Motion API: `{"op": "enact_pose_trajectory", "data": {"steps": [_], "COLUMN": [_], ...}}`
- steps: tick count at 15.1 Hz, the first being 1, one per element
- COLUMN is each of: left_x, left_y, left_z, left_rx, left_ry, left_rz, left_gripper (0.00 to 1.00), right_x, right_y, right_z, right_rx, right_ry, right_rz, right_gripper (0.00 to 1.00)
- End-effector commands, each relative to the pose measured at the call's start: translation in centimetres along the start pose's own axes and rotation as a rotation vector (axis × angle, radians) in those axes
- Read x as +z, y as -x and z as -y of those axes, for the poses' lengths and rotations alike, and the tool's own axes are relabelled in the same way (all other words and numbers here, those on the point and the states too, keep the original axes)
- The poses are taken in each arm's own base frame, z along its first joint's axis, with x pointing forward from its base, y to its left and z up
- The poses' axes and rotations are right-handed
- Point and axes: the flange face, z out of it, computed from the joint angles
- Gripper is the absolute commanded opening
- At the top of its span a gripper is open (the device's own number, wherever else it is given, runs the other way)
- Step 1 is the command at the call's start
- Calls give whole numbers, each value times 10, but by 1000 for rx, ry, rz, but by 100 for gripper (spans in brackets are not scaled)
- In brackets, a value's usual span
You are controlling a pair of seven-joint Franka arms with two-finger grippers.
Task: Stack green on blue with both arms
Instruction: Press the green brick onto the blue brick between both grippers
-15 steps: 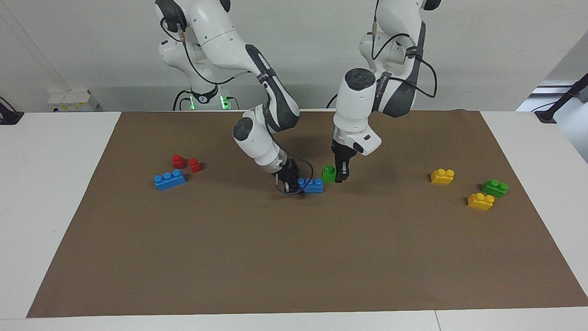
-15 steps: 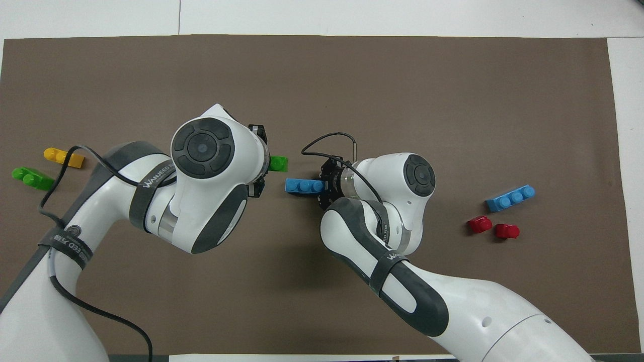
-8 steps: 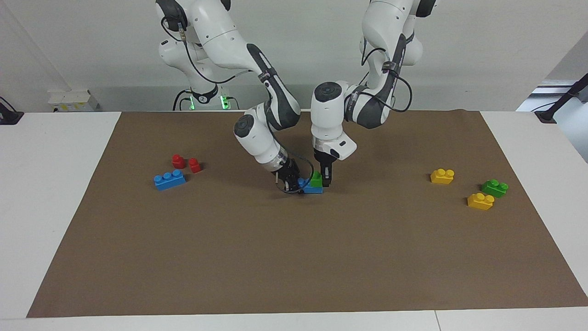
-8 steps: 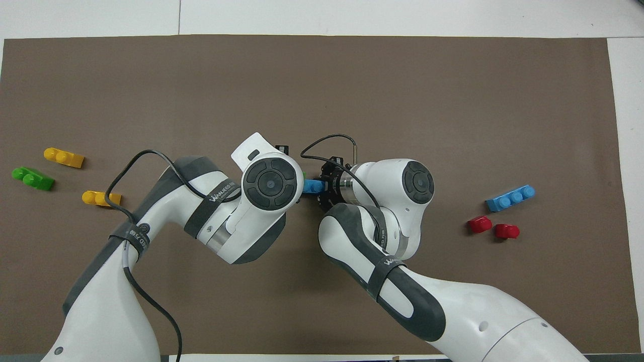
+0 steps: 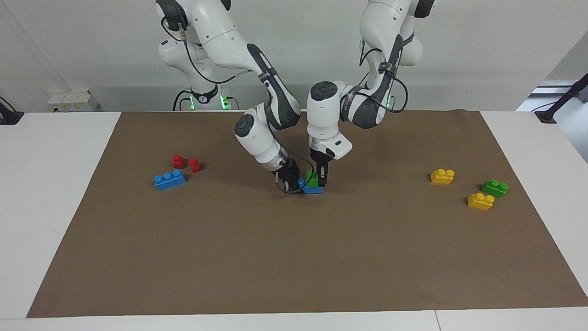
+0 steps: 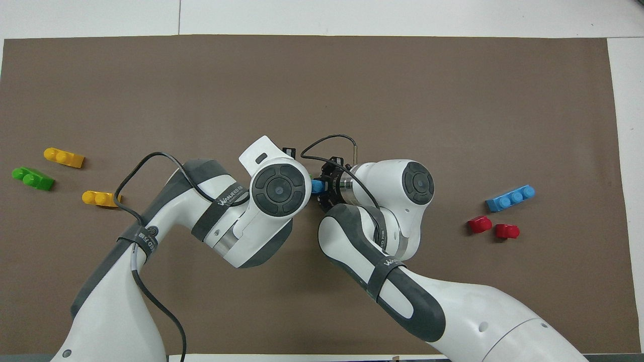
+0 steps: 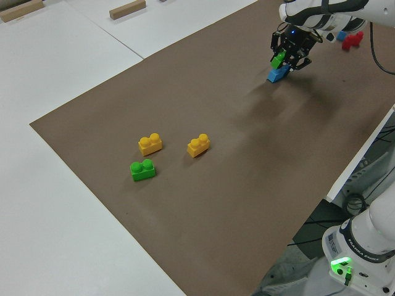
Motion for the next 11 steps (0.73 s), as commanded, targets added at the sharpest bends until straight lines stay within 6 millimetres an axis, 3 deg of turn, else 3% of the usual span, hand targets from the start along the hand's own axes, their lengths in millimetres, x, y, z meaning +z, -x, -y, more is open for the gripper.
{"op": "enact_pose_trajectory", "data": {"steps": [1,11], "left_x": [26,37], "left_y": [-1,-9], "left_z": [17,22], "left_rx": [8,12], "left_ry": [-37,-52], "left_rz": [-45,-58], "left_gripper": [0,0], "right_x": [10,10], "right_y": [-17,-21], "right_z": [-7,-7], "right_rx": [33,39], "right_ry": [-5,-3], "right_rz": [-19,-23], "right_gripper": [0,0]}}
